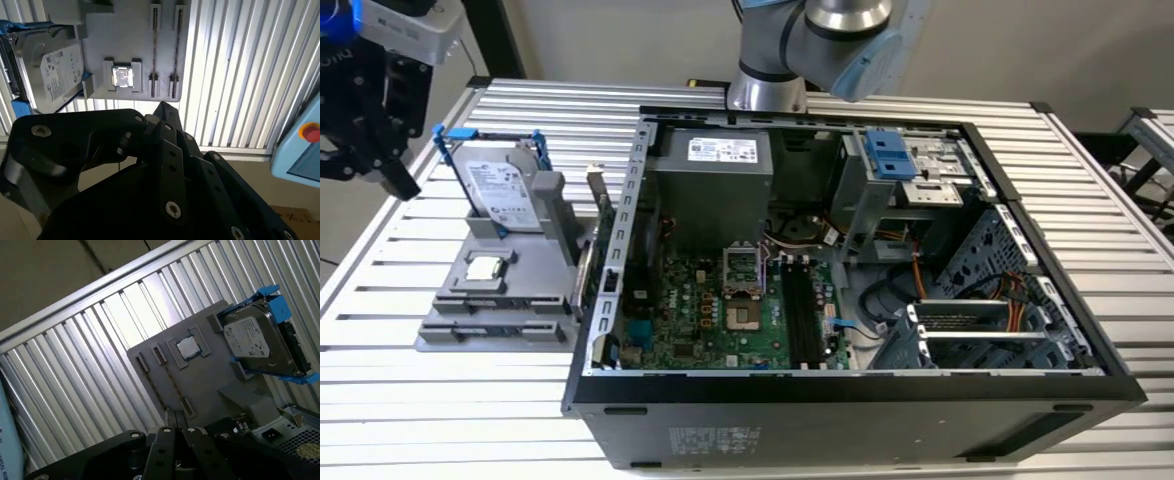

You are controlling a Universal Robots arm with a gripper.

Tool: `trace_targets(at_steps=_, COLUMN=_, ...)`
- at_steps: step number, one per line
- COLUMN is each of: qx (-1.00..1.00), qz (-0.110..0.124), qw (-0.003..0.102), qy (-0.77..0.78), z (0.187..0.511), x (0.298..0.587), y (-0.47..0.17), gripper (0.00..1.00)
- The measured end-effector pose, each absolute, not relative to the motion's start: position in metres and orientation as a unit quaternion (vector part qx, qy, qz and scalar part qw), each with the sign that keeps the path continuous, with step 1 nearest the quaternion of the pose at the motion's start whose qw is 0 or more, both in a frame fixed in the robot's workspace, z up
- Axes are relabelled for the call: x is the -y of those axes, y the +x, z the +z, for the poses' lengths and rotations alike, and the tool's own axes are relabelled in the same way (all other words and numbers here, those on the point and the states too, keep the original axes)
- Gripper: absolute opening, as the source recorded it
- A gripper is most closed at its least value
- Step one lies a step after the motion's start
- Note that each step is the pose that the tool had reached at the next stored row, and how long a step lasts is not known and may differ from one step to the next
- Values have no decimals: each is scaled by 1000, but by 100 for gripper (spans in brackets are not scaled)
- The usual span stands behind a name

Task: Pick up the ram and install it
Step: 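Pick up the ram and move it above insertion slot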

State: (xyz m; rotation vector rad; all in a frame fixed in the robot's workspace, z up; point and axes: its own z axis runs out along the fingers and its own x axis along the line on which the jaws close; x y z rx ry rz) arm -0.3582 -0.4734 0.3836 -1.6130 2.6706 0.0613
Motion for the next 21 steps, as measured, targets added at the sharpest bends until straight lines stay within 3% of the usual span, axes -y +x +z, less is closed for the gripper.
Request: trace_targets(at_steps=21, qx=-742, qz=18, qw=11, qy=-670, z=378, x=473, y=-358, gripper=0)
